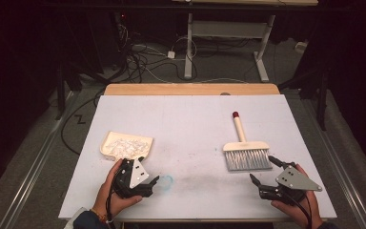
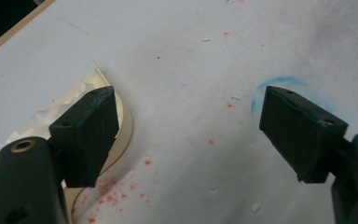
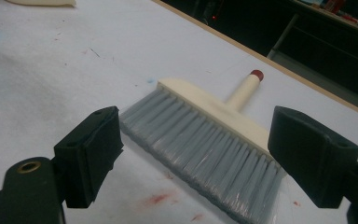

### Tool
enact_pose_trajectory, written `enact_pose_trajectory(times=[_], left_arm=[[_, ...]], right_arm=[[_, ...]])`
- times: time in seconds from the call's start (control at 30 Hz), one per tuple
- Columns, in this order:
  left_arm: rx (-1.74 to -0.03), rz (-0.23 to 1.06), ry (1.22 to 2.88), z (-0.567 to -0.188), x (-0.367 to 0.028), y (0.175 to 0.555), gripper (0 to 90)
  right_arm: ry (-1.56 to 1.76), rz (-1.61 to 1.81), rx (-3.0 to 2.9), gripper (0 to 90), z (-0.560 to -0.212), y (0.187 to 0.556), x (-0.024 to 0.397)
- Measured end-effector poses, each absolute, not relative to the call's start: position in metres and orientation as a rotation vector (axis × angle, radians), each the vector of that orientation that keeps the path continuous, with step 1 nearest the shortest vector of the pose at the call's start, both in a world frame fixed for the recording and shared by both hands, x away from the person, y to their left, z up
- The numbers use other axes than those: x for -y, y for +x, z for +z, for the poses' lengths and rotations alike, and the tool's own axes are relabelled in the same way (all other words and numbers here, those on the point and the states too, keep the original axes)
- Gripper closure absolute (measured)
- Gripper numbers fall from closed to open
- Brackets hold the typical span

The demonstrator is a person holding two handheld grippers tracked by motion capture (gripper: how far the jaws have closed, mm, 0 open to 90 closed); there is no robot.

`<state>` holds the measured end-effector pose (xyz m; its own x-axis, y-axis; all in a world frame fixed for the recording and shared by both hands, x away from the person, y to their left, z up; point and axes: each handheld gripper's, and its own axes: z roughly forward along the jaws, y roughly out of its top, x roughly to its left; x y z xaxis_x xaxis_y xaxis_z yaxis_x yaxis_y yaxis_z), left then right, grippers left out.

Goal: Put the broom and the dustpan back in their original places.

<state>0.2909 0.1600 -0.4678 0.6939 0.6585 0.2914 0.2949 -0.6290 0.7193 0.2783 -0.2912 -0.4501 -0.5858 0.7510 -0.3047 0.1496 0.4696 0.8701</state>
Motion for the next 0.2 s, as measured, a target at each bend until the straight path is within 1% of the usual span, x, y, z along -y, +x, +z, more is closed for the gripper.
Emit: enact_pose_trajectory(times=[0.2], left_arm=[[-0.725, 0.718, 2.248, -0.4681, -0.1585, 0.2920, 18.7]], right_arm=[[0.741, 1.121, -2.029, 17.5, -0.4501, 0.2783, 0.2911]])
